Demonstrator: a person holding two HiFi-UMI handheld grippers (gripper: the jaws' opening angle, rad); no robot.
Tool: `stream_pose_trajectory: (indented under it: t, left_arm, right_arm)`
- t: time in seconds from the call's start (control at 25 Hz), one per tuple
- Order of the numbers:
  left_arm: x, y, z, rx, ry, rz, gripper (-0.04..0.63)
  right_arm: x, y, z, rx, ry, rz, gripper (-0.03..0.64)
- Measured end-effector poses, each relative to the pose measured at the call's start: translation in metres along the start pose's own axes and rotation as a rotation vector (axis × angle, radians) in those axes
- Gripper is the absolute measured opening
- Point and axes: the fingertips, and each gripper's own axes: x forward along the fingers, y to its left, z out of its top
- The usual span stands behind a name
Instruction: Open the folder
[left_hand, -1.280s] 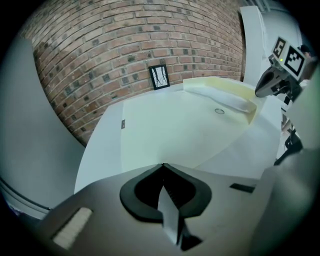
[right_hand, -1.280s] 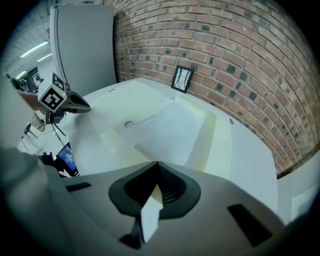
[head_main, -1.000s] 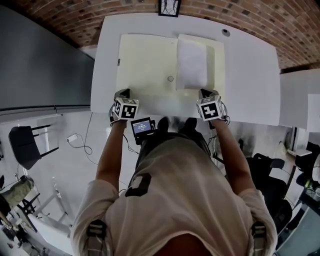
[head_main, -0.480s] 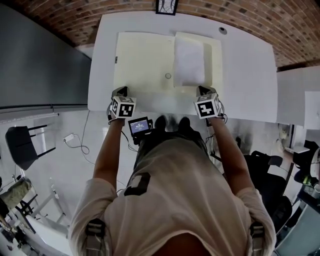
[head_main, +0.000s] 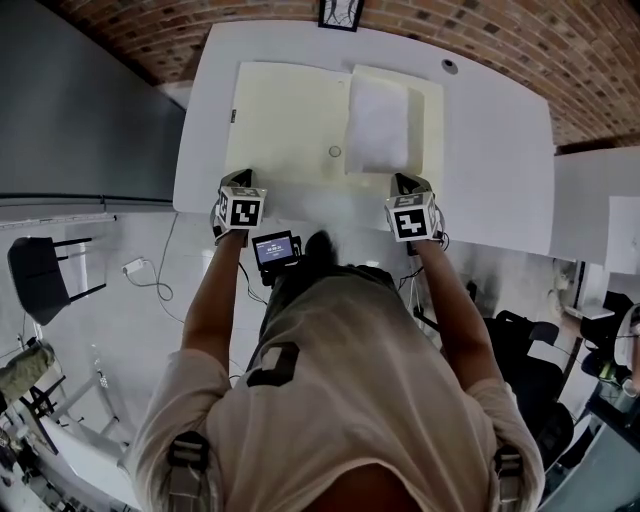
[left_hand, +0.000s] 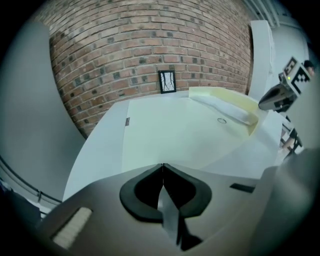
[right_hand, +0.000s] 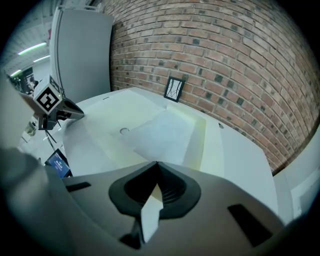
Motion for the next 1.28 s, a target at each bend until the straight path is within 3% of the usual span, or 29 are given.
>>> stream_pose_trajectory:
  t: [0.16,0.72,0.88,1.16,1.28]
  left_arm:
    - [-0.002,-0.001,0.004,-0.119,-0.004,-0.032,0.006]
    - [-0.009,-0.001,-0.005,-0.158,-0.024,-0.038,0.006]
    - [-0.024,0.001,0.008,-0.233,-0.088,-0.056,0.006]
    - [-0.068,-0.003,0.051,-0.358,-0.258,-0.105,0.006]
    - [-0.082,-0.011,0.066,-0.327,-0.276,-0.122,0.006]
  right_arm:
    - [-0.001,-0.004,-0.001,-0.008,0.009,0.019,0.006]
    - [0.002,0.001,-0.002,-0.056,0.020,0.024,0.006]
    - [-0.003,0.001,0.002,-0.135,0.048,-0.001,0.006]
    - [-0.031,0.006,0.035,-0.016,-0.118,0.022,0.006]
    - [-0.043,0.019,0.039,0.036,-0.164,0.100,0.006]
